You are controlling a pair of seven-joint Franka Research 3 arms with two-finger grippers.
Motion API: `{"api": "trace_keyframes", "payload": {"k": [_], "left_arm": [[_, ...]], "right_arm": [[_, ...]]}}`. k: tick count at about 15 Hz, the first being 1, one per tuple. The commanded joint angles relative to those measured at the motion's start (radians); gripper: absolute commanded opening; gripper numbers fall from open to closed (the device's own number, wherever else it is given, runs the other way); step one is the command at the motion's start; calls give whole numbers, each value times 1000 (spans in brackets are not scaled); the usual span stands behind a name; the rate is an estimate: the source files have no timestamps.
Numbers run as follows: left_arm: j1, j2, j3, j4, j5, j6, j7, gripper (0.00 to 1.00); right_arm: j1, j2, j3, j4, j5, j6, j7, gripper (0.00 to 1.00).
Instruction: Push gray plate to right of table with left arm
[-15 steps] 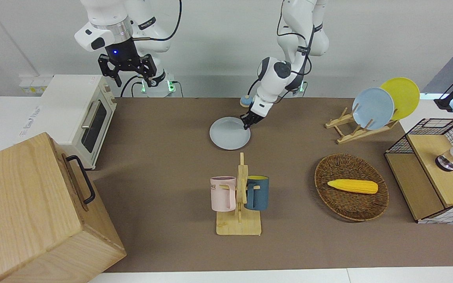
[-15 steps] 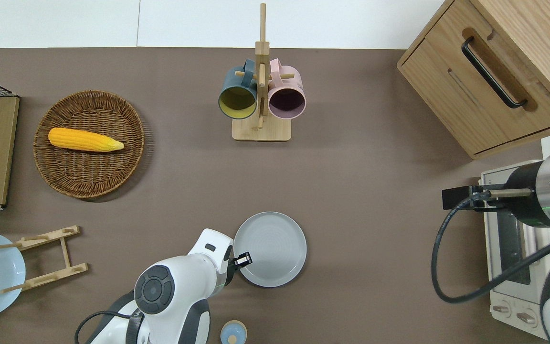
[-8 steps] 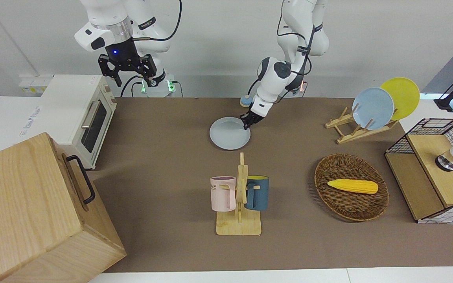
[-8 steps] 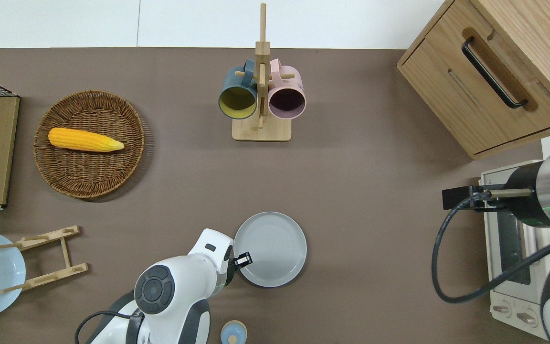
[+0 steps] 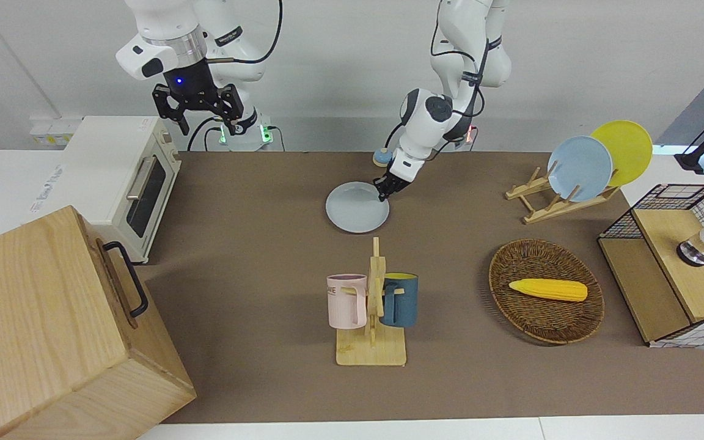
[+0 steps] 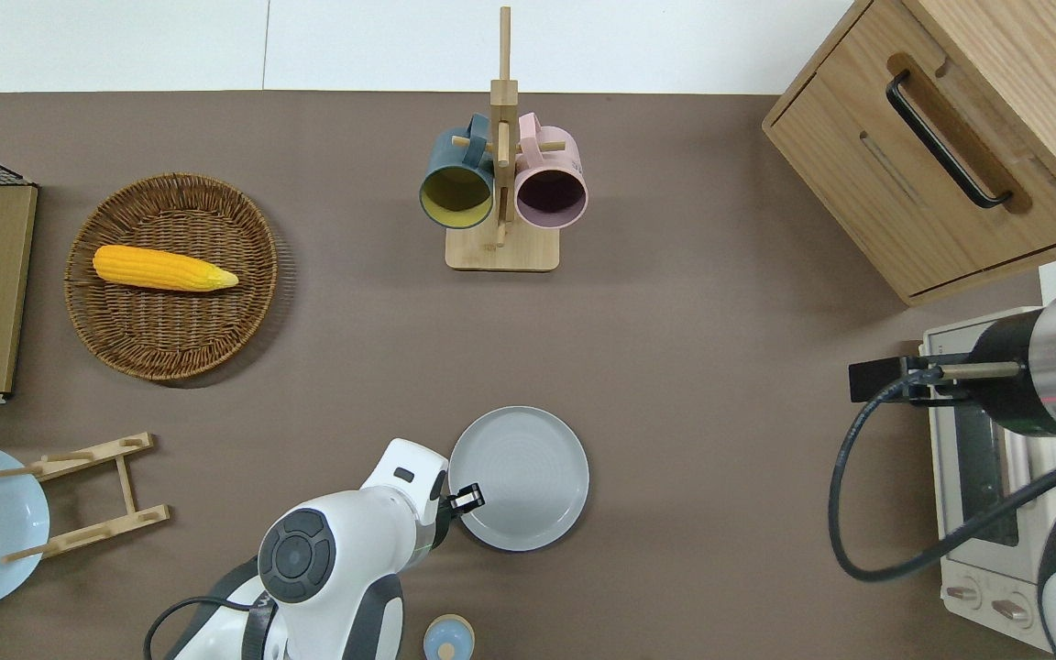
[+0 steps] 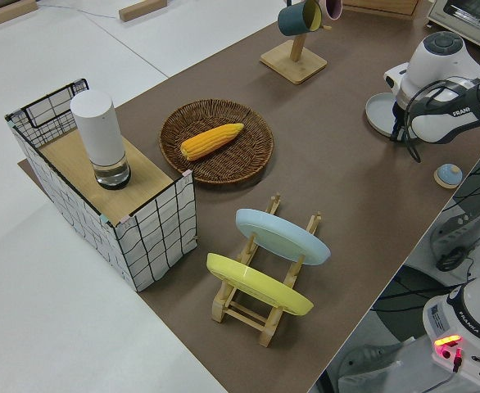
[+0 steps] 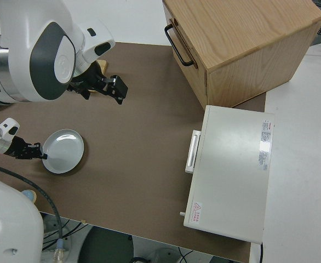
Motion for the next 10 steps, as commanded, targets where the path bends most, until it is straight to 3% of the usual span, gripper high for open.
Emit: {"api": "trace_keyframes", "payload": {"k": [1, 10], "left_arm": [[-166, 269, -16, 78, -159, 199, 8, 0], [-161, 263, -18, 78, -158, 195, 6, 0]], "right_arm": [[-30, -27, 17, -27, 22, -1, 11, 994], [-31, -27, 16, -27, 23, -1, 11, 996]]}}
